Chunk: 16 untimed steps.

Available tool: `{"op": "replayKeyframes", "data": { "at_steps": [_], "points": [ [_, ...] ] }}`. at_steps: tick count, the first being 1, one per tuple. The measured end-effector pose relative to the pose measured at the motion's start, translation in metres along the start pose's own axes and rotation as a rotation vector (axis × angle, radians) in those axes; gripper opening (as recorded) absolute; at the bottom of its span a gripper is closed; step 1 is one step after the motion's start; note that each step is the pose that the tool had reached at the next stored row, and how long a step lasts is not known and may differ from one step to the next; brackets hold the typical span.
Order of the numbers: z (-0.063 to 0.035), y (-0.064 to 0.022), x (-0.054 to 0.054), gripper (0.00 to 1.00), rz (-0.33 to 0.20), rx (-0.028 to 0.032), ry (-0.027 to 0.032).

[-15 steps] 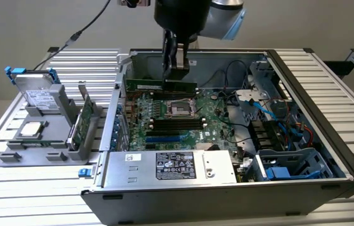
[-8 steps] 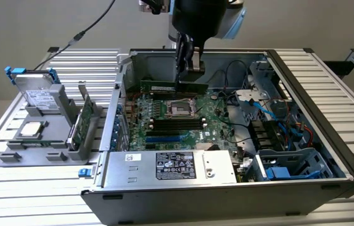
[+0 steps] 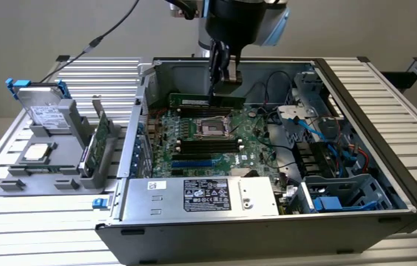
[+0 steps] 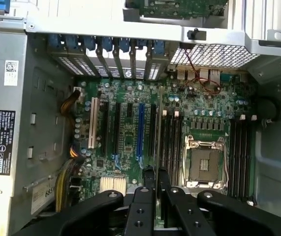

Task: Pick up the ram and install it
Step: 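Pick up the ram and move it above insertion slot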

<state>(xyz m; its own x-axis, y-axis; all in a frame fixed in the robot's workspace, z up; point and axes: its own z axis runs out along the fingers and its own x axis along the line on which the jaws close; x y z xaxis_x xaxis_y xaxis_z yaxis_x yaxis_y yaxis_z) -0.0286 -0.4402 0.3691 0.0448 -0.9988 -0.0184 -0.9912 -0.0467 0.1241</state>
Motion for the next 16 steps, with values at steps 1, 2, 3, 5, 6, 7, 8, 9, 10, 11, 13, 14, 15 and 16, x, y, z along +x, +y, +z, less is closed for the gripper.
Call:
{"op": "replayKeyframes", "data": {
  "at_steps": [1,2,3,5,6,7,8,9,10,11,13,14,15,16],
  "points": [
    [0.0009,-0.0007,-0.002,0.13,0.0,0.0013,0.0043],
    [0.0017,-0.0013,-0.003,0.13,0.001,0.0026,0.0086],
    [0.0026,-0.0018,-0.005,0.13,0.001,0.0042,0.013],
    [0.0042,-0.0026,-0.008,0.13,0.002,0.0077,0.0233],
    [0.0048,-0.0029,-0.009,0.13,0.003,0.0102,0.0298],
    [0.0054,-0.0032,-0.011,0.13,0.004,0.013,0.0367],
    [0.006,-0.0033,-0.012,0.13,0.005,0.0163,0.0439],
    [0.0066,-0.0035,-0.013,0.13,0.005,0.0203,0.0508],
    [0.007,-0.0036,-0.015,0.13,0.006,0.0251,0.0579],
    [0.0075,-0.0037,-0.016,0.13,0.007,0.0308,0.0641],
    [0.0083,-0.0039,-0.018,0.13,0.008,0.0435,0.0743],
    [0.0088,-0.0039,-0.019,0.13,0.009,0.0493,0.0788],
    [0.0094,-0.0039,-0.02,0.13,0.009,0.0551,0.0821],
    [0.0102,-0.0038,-0.021,0.13,0.009,0.0595,0.0835]
  ]
}}
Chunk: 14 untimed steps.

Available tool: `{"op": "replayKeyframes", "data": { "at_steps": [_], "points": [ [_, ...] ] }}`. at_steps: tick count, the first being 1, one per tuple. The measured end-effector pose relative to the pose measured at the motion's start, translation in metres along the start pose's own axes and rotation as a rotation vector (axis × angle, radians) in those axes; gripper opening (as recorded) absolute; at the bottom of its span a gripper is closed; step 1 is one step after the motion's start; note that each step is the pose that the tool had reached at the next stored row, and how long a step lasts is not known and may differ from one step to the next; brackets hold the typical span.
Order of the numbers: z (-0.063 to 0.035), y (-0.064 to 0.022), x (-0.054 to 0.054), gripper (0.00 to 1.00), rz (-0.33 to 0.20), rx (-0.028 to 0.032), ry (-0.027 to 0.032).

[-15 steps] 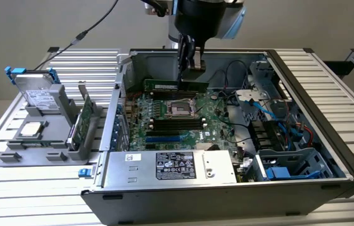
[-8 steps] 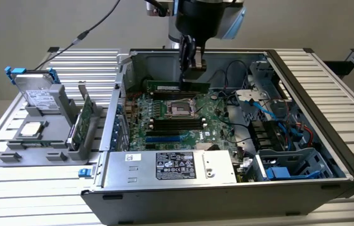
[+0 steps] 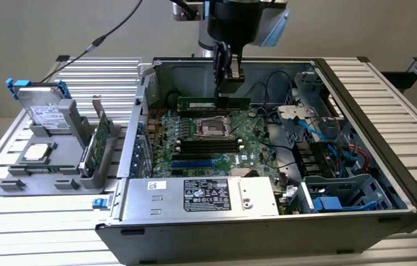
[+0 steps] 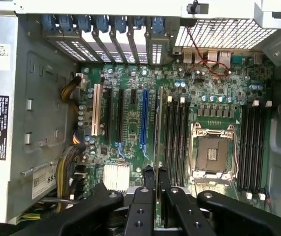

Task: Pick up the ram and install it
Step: 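Pick up the ram and move it above insertion slot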

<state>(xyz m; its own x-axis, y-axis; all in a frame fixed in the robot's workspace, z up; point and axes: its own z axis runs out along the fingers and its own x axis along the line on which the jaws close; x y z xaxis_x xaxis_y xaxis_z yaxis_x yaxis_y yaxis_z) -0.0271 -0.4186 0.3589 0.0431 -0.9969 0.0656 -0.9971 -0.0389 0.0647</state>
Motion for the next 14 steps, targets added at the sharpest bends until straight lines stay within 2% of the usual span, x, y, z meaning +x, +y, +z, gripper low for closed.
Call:
{"op": "replayKeyframes", "data": {
  "at_steps": [5,14],
  "points": [
    [0.0053,0.0029,-0.007,0.13,0.001,0.0121,0.0008],
    [0.0112,0.0034,-0.031,0.13,0.003,0.038,0.0042]
  ]
}}
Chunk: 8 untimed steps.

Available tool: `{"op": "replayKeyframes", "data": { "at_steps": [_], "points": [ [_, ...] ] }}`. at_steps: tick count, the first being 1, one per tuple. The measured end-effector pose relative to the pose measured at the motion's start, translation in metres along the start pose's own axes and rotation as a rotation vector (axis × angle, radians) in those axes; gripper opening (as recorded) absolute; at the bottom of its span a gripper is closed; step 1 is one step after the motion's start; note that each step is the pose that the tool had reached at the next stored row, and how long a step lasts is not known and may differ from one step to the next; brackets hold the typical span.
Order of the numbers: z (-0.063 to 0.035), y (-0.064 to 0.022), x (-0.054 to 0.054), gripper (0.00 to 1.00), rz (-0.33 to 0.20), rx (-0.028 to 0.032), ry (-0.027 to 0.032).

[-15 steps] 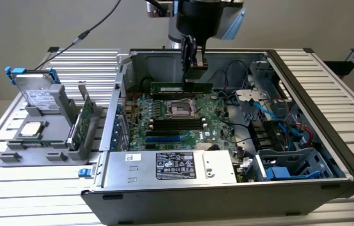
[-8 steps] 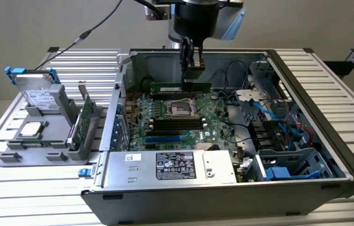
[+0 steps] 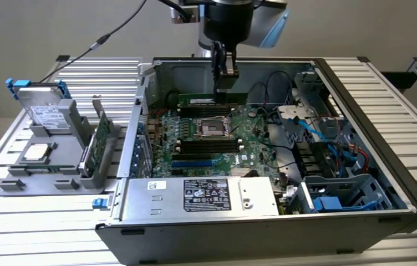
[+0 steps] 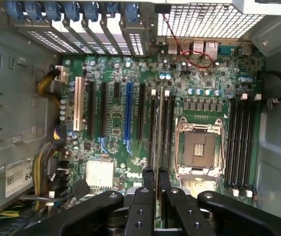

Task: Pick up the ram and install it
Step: 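Pick up the ram and move it above insertion slot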

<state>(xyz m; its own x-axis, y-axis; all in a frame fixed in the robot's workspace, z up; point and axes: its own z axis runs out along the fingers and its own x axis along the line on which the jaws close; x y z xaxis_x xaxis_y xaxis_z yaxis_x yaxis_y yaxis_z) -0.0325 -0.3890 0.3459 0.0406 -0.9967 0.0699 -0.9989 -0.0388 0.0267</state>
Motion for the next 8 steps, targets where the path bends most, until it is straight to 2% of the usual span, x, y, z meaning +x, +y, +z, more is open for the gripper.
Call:
{"op": "replayKeyframes", "data": {
  "at_steps": [8],
  "points": [
    [0.0089,0.0037,-0.0025,0.13,0.021,0.0134,0.0013]
  ]
}}
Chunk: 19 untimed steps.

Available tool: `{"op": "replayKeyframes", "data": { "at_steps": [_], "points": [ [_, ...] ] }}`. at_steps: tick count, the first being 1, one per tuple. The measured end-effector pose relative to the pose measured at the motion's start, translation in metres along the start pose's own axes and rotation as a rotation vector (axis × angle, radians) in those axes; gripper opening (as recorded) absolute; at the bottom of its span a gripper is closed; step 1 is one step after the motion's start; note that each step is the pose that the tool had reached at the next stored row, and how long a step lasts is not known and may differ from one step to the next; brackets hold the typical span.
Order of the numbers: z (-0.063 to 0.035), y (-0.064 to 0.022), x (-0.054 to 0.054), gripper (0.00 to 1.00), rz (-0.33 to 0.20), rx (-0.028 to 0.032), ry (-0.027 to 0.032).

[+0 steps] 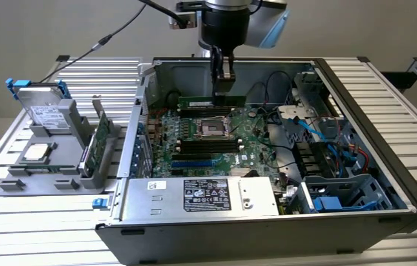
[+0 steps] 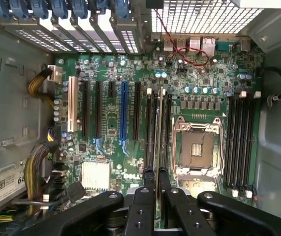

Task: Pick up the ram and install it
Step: 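Pick up the ram and move it above insertion slot, then insert the ram into the slot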

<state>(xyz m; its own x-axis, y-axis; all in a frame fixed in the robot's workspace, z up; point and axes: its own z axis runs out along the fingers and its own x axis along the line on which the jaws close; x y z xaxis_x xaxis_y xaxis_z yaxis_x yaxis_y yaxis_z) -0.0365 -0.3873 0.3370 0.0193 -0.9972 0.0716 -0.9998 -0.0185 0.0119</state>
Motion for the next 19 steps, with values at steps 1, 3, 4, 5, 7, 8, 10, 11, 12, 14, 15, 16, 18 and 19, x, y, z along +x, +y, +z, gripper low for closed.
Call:
{"op": "replayKeyframes", "data": {
  "at_steps": [1,3,4,5,7,8,10,11,12,14,15,16,18,19],
  "points": [
    [0.0012,0.0,-0.0002,0.13,0.004,0.0007,0.0],
    [0.0036,0.0,-0.0009,0.13,0.01,0.0015,0.0002],
    [0.0036,0.0,-0.001,0.13,0.011,0.0014,0.0046],
    [0.0037,0.0,-0.001,0.13,0.011,0.0013,0.0048],
    [0.0037,0.0,-0.001,0.13,0.011,0.0013,0.0048],
    [0.0037,0.0,-0.001,0.13,0.011,0.0013,0.0048],
    [0.0037,0.0,-0.001,0.13,0.011,0.0013,0.0048],
    [0.0037,0.0,-0.001,0.13,0.011,0.0013,0.0048],
    [0.0037,0.0,-0.001,0.13,0.011,0.0013,0.0048],
    [0.0037,0.0,-0.001,0.13,0.011,0.0013,0.0048],
    [0.0037,0.0,-0.001,0.13,0.011,0.0013,0.0048],
    [0.0037,0.0,-0.001,0.13,0.011,0.0013,0.0048],
    [0.0037,-0.0001,-0.001,0.13,0.011,0.002,0.0048],
    [0.0037,-0.0001,-0.001,0.13,0.011,0.002,0.0048]
  ]
}}
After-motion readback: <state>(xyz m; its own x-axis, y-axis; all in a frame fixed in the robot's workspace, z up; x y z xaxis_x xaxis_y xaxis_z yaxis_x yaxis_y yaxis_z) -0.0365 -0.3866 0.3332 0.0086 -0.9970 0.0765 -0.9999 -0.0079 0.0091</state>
